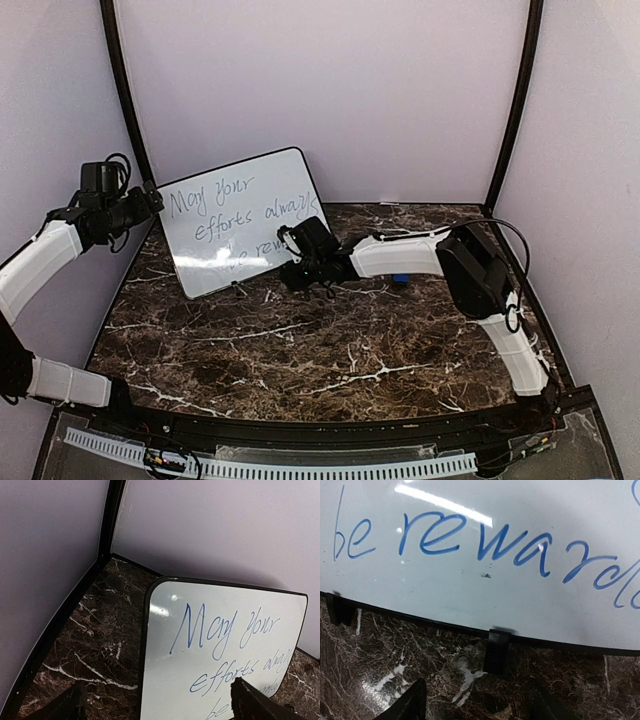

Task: Erase the whiteboard
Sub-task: Move the whiteboard to the center of the board.

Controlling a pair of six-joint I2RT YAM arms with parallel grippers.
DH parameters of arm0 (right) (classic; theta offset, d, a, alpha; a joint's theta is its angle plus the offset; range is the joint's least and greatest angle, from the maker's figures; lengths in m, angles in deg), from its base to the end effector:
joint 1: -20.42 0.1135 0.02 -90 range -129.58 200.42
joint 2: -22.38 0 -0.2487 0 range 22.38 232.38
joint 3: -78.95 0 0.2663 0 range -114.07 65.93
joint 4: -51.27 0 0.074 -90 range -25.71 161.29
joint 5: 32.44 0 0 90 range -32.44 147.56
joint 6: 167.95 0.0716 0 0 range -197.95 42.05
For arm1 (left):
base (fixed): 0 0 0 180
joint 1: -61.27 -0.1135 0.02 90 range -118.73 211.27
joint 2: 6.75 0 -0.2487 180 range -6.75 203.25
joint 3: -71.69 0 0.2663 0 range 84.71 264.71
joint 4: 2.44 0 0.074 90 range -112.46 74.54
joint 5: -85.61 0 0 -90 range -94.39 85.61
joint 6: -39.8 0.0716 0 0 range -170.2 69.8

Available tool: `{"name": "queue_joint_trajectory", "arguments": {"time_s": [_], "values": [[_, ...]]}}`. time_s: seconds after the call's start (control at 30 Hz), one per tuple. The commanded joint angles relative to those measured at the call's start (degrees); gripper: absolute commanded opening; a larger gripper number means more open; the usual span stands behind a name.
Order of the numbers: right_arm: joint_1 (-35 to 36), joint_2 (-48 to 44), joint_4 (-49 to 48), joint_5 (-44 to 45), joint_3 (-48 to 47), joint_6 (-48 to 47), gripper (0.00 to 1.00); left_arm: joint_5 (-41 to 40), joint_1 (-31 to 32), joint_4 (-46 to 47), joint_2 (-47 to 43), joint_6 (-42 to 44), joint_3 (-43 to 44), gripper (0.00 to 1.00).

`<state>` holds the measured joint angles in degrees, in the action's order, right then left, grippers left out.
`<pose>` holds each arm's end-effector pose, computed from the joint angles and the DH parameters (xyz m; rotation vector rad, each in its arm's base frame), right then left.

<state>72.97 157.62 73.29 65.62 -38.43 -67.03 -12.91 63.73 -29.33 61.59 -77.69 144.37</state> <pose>0.3492 0.4395 0.1140 -0.7444 2.1707 0.4267 0.3276 -0.0035 0.3093 -0.5205 1.8948 -0.1973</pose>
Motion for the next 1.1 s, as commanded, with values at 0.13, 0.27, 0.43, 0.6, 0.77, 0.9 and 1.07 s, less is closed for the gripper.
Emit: {"name": "queue_joint_trajectory", "arguments": {"time_s": [0.13,0.27,0.43,0.6,0.77,0.9,1.07], "values": [[0.30,4.38,-1.95,3.88,-3.48,0.92,0.60,-0.26,-0.95,2.25,-2.79,-0.70,-1.79,0.99],[0.35,5.84,-2.21,4.10,-5.36,0.77,0.52,-0.53,-1.26,2.45,-3.02,-0.90,-2.06,0.99],[0.36,8.06,-2.45,4.84,-7.57,0.58,0.42,-0.82,-1.68,2.56,-3.44,-1.15,-2.33,0.99],[0.35,9.22,-3.36,4.97,-8.68,0.51,0.35,-0.56,-2.12,2.79,-3.56,-1.33,-2.69,0.99],[0.36,9.14,-3.95,4.88,-8.27,0.38,0.19,-0.15,-2.28,3.12,-3.57,-1.58,-2.91,0.99],[0.36,8.25,-4.37,4.61,-6.51,0.06,0.00,0.30,-2.28,3.45,-3.47,-1.74,-3.12,0.98],[0.39,5.02,-5.34,3.35,-1.59,0.09,0.00,0.93,-2.28,3.54,-3.31,-1.57,-3.10,0.99]]}}
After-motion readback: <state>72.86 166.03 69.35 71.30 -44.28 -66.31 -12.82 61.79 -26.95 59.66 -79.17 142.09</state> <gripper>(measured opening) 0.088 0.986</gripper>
